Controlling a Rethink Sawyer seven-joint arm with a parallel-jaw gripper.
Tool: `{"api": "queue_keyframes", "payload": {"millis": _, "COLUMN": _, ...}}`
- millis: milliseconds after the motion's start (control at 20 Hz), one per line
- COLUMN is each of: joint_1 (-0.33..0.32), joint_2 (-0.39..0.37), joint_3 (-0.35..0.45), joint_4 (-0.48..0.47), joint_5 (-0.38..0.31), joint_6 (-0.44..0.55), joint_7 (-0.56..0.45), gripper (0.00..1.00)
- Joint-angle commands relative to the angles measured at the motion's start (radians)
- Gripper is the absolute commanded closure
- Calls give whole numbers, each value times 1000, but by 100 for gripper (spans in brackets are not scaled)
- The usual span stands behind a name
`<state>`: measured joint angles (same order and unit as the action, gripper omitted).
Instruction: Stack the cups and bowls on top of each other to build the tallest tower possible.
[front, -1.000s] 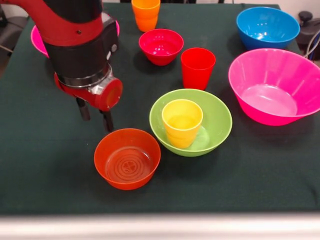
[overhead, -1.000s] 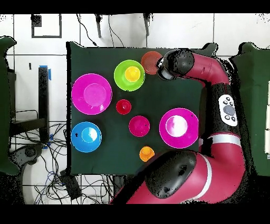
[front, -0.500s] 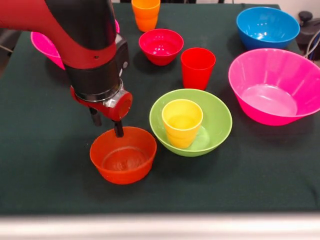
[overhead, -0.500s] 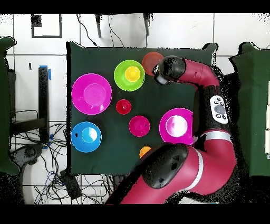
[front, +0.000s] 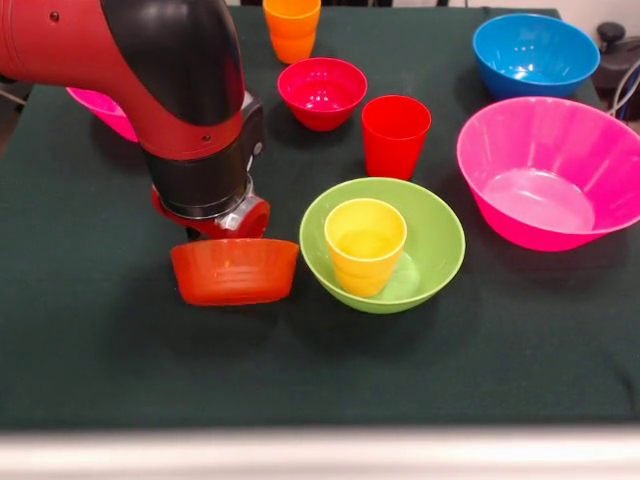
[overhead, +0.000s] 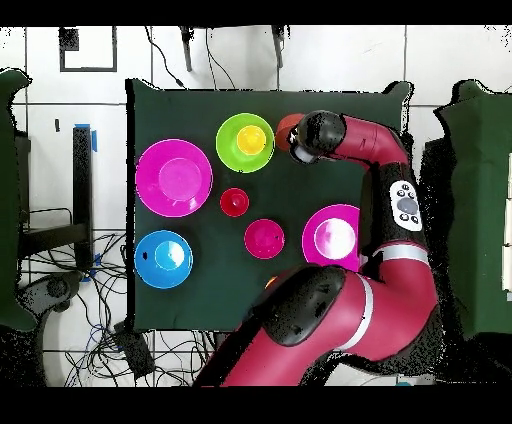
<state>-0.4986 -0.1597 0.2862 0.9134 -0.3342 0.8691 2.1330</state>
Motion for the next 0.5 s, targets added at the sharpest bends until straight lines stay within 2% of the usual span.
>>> {"api": "queue_keyframes", "payload": {"millis": 50, "joint_1": 27, "joint_2": 70, "joint_3": -38, "joint_4": -31, "joint_5": -61, "joint_6": -84, "joint_7": 13, "gripper": 0}}
{"api": "queue_keyframes", "payload": {"millis": 250, "joint_1": 27, "joint_2": 70, "joint_3": -45, "joint_4": -34, "joint_5": -49, "joint_6": -80, "joint_7": 4, "gripper": 0}}
{"api": "queue_keyframes", "payload": {"millis": 300, "joint_1": 29, "joint_2": 71, "joint_3": -51, "joint_4": -36, "joint_5": -43, "joint_6": -80, "joint_7": 2, "gripper": 100}}
{"api": "queue_keyframes", "payload": {"millis": 500, "joint_1": 29, "joint_2": 65, "joint_3": -56, "joint_4": -23, "joint_5": -42, "joint_6": -91, "joint_7": 0, "gripper": 100}}
